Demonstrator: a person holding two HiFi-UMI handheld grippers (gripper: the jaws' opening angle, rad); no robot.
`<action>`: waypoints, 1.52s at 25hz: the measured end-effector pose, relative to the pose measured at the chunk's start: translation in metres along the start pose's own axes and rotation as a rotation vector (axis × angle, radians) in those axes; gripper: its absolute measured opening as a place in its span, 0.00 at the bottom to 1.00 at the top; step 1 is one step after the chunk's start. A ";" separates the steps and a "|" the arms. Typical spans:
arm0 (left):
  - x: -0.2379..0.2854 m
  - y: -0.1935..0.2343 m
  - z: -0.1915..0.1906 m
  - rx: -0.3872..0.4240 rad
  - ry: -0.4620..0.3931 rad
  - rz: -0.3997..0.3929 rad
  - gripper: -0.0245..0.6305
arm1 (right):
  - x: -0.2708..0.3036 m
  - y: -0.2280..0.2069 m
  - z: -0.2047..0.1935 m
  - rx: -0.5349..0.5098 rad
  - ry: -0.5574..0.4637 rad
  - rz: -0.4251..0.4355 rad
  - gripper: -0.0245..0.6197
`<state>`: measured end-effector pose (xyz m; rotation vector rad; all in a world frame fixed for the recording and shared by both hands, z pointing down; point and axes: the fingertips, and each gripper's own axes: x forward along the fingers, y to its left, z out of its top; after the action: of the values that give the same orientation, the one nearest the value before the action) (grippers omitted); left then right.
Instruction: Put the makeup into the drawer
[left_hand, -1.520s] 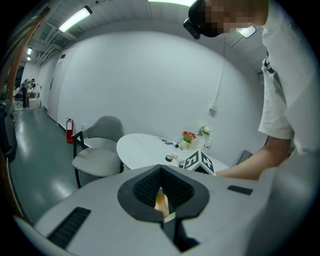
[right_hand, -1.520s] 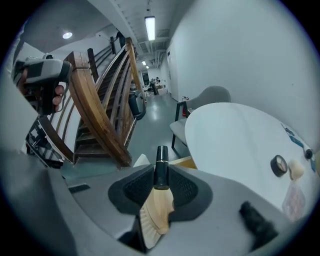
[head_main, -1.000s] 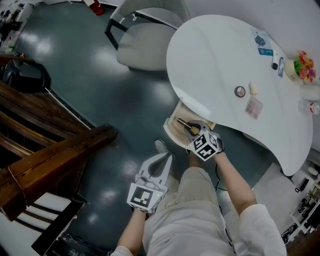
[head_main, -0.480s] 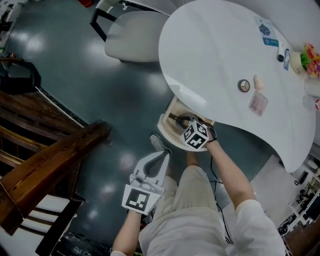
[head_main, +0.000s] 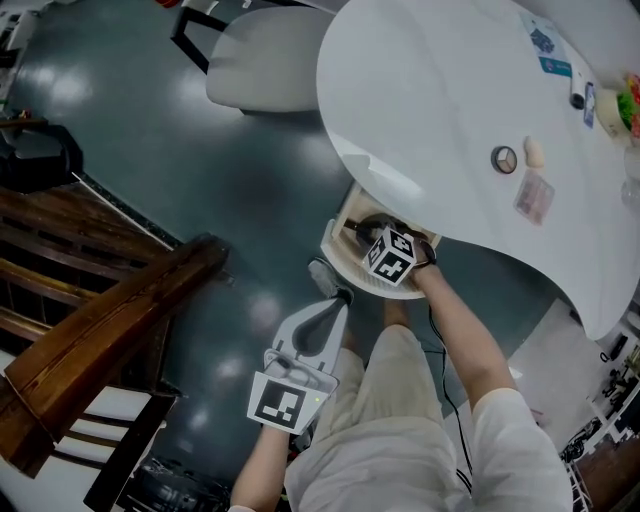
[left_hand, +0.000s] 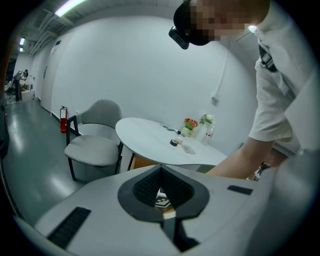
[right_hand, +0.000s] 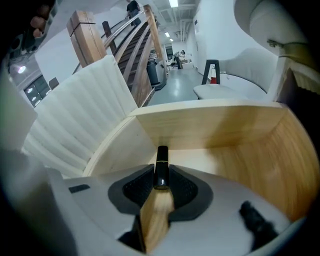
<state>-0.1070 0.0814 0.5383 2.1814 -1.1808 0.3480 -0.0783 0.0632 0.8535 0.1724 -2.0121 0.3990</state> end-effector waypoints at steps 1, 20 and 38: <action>0.000 0.000 -0.002 -0.003 0.004 0.001 0.05 | 0.003 0.000 -0.001 0.003 0.005 0.001 0.18; -0.004 -0.002 -0.019 -0.025 0.032 0.006 0.05 | 0.017 0.002 -0.009 -0.024 0.038 0.000 0.24; -0.024 -0.028 0.016 0.021 -0.006 0.001 0.05 | -0.064 0.018 0.019 -0.060 -0.039 -0.036 0.24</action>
<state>-0.0984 0.0981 0.5028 2.2012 -1.1871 0.3554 -0.0697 0.0699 0.7853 0.1796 -2.0544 0.3144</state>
